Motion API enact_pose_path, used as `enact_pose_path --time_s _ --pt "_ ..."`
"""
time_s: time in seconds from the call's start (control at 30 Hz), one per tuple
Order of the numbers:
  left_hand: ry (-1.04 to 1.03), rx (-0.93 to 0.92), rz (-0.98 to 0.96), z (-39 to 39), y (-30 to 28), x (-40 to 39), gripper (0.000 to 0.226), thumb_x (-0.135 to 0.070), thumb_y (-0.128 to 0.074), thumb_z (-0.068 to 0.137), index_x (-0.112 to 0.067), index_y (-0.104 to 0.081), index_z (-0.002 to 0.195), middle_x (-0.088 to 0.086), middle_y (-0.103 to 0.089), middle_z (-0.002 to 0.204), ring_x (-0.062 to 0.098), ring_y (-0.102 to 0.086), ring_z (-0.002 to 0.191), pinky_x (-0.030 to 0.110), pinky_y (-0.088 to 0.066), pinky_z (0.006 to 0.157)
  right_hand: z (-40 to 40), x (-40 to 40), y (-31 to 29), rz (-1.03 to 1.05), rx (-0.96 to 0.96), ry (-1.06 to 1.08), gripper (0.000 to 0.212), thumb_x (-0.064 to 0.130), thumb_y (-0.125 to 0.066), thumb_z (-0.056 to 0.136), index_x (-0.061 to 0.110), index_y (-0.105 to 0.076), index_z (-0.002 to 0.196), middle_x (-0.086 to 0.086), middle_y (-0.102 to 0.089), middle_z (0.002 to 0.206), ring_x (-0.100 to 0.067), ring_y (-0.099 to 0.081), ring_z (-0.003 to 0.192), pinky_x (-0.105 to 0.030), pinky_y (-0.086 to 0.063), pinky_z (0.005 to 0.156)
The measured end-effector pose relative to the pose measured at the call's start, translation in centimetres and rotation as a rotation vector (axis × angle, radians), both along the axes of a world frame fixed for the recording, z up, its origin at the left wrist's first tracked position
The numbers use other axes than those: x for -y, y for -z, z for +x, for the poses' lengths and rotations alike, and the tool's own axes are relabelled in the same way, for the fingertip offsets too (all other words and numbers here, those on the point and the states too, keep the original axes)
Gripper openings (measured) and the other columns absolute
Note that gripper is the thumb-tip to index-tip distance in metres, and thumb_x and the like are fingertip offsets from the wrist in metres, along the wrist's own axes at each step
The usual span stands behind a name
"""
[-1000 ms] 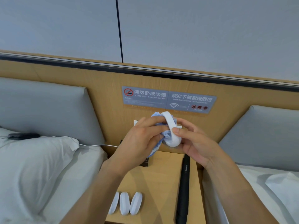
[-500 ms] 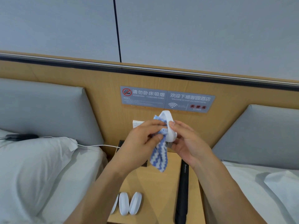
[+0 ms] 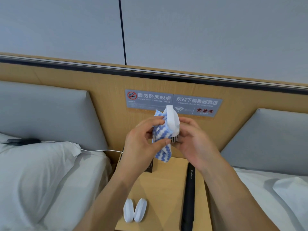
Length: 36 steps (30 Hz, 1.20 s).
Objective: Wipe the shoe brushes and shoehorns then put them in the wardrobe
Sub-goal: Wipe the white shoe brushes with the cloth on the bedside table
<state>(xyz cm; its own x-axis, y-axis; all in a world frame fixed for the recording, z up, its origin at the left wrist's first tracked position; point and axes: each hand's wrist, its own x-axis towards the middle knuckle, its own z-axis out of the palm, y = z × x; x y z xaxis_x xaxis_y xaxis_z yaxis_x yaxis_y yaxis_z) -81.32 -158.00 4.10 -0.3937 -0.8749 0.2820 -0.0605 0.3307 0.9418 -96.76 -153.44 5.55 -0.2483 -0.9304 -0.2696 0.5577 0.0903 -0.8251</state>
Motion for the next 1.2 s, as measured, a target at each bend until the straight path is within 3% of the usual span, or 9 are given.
enact_pose_path --time_s 0.13,0.37,0.63,0.7,0.77,0.83,0.93,1.07,1.2 --pt "-0.015 0.040 -0.070 0.4 0.3 0.3 0.045 -0.009 -0.085 0.068 -0.023 -0.071 0.109 -0.015 -0.060 0.122 0.006 -0.061 0.110 0.019 -0.050 0.086 -0.3 0.0 -0.3 0.036 -0.103 -0.045 0.033 -0.005 -0.056 0.091 0.011 -0.056 0.120 -0.019 -0.074 0.094 -0.030 -0.068 0.079 -0.038 -0.056 0.071" --pt "-0.148 0.075 -0.203 0.5 0.1 -0.1 0.049 -0.016 -0.087 0.066 -0.034 -0.068 0.107 -0.017 -0.059 0.112 0.000 -0.059 0.101 0.008 -0.044 0.078 -0.1 -0.1 -0.4 0.025 -0.123 -0.015 0.042 -0.014 -0.063 0.085 0.011 -0.054 0.118 -0.024 -0.074 0.098 -0.029 -0.073 0.082 -0.033 -0.061 0.073" --pt "-0.225 0.095 -0.248 0.3 -0.3 -0.6 0.038 -0.030 -0.085 0.071 -0.036 -0.057 0.097 -0.018 -0.063 0.092 0.006 -0.061 0.084 0.016 -0.050 0.070 1.0 0.2 -0.5 0.053 -0.143 0.090 0.049 -0.012 -0.067 0.084 0.003 -0.052 0.127 -0.020 -0.073 0.106 -0.023 -0.074 0.078 -0.031 -0.062 0.068" --pt "-0.148 0.068 -0.229 0.6 -0.3 -0.4 0.036 -0.030 -0.081 0.075 -0.033 -0.062 0.105 -0.019 -0.065 0.100 0.007 -0.063 0.091 0.020 -0.052 0.079 0.8 0.2 -0.6 0.054 -0.142 0.062 0.044 -0.011 -0.065 0.086 -0.002 -0.055 0.128 -0.019 -0.074 0.104 -0.020 -0.073 0.075 -0.028 -0.061 0.066" --pt "-0.056 0.017 -0.191 1.0 0.0 -0.2 0.035 -0.026 -0.075 0.081 -0.025 -0.064 0.114 -0.014 -0.066 0.115 0.015 -0.065 0.104 0.036 -0.055 0.088 0.4 0.1 -0.8 0.052 -0.140 0.055 0.039 -0.010 -0.064 0.087 -0.005 -0.058 0.125 -0.021 -0.074 0.105 -0.020 -0.073 0.076 -0.028 -0.061 0.066" --pt "-0.033 0.014 -0.159 1.0 0.2 0.0 0.036 -0.021 -0.074 0.082 -0.023 -0.065 0.117 -0.009 -0.067 0.117 0.018 -0.065 0.105 0.043 -0.054 0.089 0.2 0.1 -0.8 0.057 -0.141 0.055 0.037 -0.009 -0.064 0.087 -0.005 -0.059 0.124 -0.022 -0.073 0.108 -0.022 -0.072 0.079 -0.028 -0.061 0.067" --pt "-0.134 0.057 -0.114 0.6 0.4 0.1 0.038 -0.021 -0.080 0.077 -0.026 -0.068 0.113 -0.011 -0.071 0.102 0.013 -0.066 0.092 0.037 -0.055 0.085 0.5 0.1 -0.4 0.068 -0.170 0.034 0.037 -0.008 -0.065 0.087 -0.002 -0.061 0.123 -0.018 -0.074 0.107 -0.021 -0.074 0.084 -0.029 -0.062 0.071" --pt "-0.170 0.090 -0.129 0.5 0.4 0.2 0.036 -0.025 -0.081 0.075 -0.026 -0.071 0.110 -0.011 -0.071 0.099 0.005 -0.062 0.086 0.017 -0.047 0.078 0.7 0.1 -0.1 0.069 -0.255 0.045 0.039 -0.007 -0.068 0.085 0.001 -0.062 0.123 -0.014 -0.074 0.109 -0.023 -0.073 0.096 -0.030 -0.060 0.075" --pt "-0.139 0.080 -0.149 0.4 -0.3 0.3 0.029 -0.021 -0.079 0.079 -0.022 -0.073 0.108 -0.014 -0.072 0.101 0.010 -0.064 0.092 0.029 -0.052 0.082 0.5 -0.1 -0.4 0.037 -0.512 0.081 0.036 -0.004 -0.070 0.085 0.009 -0.068 0.118 -0.006 -0.076 0.104 -0.017 -0.073 0.094 -0.025 -0.057 0.072"
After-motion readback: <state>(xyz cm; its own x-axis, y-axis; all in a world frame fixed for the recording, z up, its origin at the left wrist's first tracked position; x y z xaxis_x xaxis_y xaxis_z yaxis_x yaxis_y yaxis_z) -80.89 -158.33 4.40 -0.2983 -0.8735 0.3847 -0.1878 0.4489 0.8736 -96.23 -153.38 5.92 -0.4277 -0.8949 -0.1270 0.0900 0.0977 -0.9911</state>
